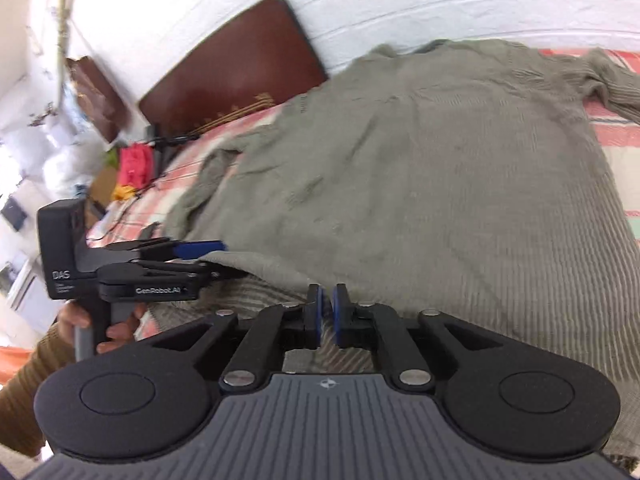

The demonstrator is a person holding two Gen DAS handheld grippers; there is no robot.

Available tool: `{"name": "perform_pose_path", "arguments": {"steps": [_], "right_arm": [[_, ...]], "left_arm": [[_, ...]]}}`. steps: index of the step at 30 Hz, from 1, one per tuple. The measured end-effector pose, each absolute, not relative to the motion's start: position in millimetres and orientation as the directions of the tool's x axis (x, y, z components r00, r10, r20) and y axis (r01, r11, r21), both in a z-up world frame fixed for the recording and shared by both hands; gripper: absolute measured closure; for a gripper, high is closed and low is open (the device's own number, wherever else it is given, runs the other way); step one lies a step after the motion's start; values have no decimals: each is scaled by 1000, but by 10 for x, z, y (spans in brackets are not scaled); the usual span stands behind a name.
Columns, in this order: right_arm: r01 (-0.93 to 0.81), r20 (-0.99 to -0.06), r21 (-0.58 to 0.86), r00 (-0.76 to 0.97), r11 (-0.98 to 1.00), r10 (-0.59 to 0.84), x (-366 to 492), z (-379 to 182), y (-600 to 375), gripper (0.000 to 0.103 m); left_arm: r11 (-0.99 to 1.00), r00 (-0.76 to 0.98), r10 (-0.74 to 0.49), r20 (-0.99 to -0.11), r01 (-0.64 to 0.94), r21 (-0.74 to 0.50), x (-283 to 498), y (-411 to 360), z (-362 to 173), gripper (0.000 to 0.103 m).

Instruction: Fold clothes

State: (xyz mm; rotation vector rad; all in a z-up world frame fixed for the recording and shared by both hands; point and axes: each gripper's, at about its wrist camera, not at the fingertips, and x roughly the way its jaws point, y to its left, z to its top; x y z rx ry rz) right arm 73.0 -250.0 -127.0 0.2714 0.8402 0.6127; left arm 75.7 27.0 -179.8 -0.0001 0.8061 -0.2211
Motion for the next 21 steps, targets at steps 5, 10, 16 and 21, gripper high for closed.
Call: {"name": "perform_pose_path", "arguments": {"steps": [5, 10, 16, 21], "right_arm": [[-408, -579, 332, 624, 851, 525, 464, -1100, -2557, 57], [-590, -607, 246, 525, 769, 596, 53, -996, -2386, 58], [-666, -662, 283, 385, 690, 643, 131, -1246, -1976, 63], [-651, -661, 127, 507, 748, 553, 366, -1362, -1755, 61]], "left_arm": [[984, 642, -176, -746, 136, -115, 885, 546, -1793, 21], [981, 635, -164, -755, 185, -58, 686, 692, -1628, 15], [986, 679, -128, -723, 167, -18, 721, 598, -1594, 14], [986, 710, -139, -691, 162, -31, 731, 523, -1515, 14]]}}
